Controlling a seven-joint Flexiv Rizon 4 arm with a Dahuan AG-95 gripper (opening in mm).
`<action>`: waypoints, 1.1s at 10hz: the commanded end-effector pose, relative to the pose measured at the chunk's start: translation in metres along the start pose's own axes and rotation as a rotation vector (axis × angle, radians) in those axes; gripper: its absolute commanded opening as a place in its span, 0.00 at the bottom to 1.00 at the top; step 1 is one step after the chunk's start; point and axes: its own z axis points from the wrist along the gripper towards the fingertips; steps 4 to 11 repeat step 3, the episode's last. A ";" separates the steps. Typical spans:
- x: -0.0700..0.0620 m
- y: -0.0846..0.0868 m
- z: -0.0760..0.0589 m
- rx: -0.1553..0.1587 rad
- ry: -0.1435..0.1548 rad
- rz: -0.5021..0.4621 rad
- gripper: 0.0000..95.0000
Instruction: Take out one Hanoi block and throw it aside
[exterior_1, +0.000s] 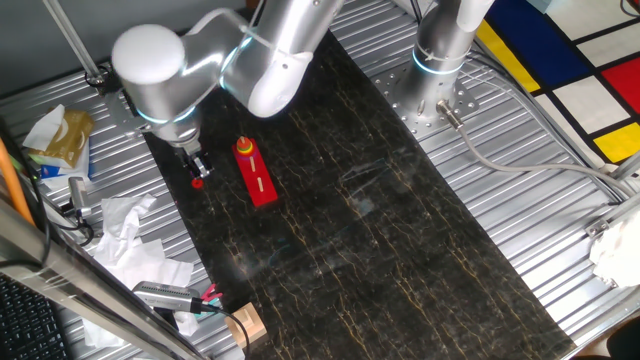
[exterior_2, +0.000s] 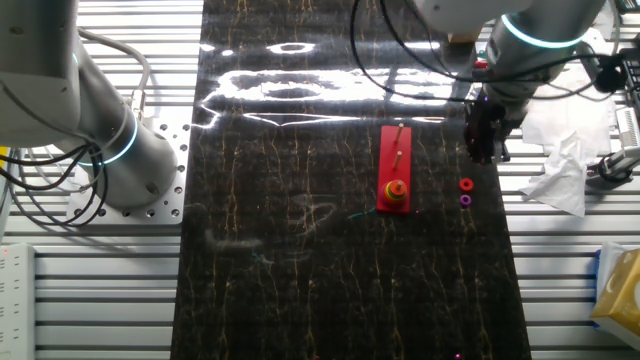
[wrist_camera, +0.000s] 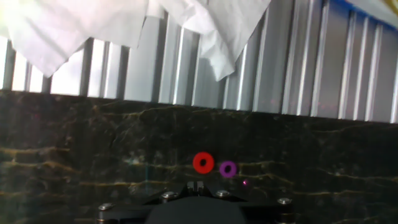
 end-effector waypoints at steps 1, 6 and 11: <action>0.000 -0.001 -0.002 -0.015 -0.011 0.016 0.00; 0.001 -0.001 -0.004 -0.029 -0.034 0.023 0.00; 0.001 -0.001 -0.004 -0.029 -0.034 0.023 0.00</action>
